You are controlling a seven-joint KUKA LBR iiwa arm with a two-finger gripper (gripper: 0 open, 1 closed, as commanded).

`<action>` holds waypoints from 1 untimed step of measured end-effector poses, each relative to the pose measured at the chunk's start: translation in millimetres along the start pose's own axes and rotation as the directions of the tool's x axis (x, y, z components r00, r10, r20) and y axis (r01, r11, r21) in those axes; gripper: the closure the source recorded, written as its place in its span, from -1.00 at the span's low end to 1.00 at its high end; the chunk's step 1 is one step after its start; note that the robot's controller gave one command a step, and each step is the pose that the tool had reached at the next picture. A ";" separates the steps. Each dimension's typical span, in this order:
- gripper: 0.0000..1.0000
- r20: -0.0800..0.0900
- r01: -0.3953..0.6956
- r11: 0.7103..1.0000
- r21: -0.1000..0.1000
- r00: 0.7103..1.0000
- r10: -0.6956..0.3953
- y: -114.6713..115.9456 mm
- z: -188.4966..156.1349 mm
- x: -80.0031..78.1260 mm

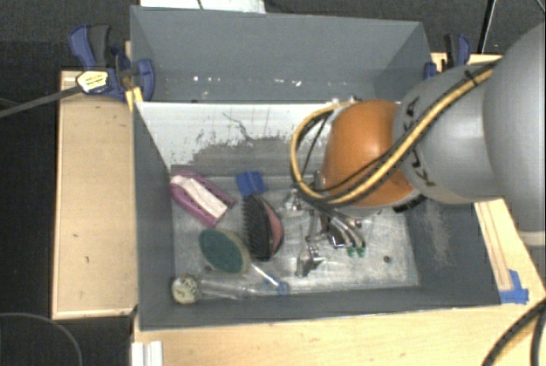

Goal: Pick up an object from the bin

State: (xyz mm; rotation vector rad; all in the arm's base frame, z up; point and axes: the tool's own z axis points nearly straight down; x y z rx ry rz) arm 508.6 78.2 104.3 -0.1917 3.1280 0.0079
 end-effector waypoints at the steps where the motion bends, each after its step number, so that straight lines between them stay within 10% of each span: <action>1: -1.00 0.008 0.086 0.996 0.017 0.996 -0.086 106.1 19.0 -9.4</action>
Offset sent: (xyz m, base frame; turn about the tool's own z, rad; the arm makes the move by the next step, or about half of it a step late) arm -0.0105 0.1115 -0.0229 -0.0828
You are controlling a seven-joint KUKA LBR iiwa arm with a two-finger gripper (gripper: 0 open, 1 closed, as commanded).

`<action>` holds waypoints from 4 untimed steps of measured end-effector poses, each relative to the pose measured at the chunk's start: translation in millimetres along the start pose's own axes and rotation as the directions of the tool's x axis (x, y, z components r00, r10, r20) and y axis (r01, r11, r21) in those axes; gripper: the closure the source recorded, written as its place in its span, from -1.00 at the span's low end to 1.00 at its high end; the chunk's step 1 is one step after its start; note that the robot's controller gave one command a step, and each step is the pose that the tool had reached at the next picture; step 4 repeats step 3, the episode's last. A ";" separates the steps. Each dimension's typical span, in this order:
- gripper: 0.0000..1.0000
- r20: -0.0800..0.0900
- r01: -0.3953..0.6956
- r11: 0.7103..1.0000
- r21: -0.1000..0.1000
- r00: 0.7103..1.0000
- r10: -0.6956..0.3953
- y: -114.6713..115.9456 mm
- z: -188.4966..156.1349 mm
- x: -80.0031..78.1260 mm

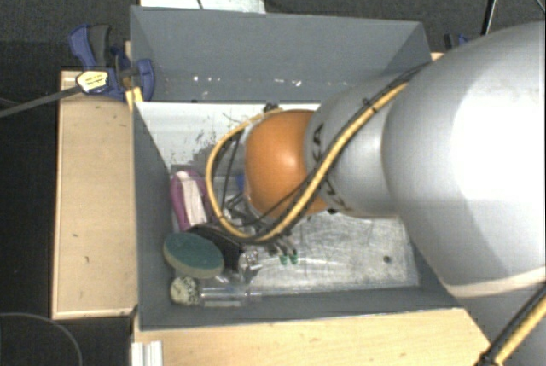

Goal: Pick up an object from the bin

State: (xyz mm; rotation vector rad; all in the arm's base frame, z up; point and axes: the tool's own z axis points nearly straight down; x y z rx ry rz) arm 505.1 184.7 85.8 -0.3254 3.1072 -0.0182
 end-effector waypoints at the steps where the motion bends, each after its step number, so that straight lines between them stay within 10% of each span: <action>1: 1.00 0.000 -0.002 1.000 -0.008 1.000 0.002 1.3 0.1 0.5; 3: 1.00 -0.004 0.022 1.000 -0.013 1.000 -0.022 -37.4 -158.2 -16.5; 4: 1.00 -0.004 0.022 1.000 -0.013 1.000 -0.022 -37.4 -158.2 -16.5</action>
Offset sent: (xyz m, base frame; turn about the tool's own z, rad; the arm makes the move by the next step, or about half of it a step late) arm 0.0000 0.0000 0.0000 0.0000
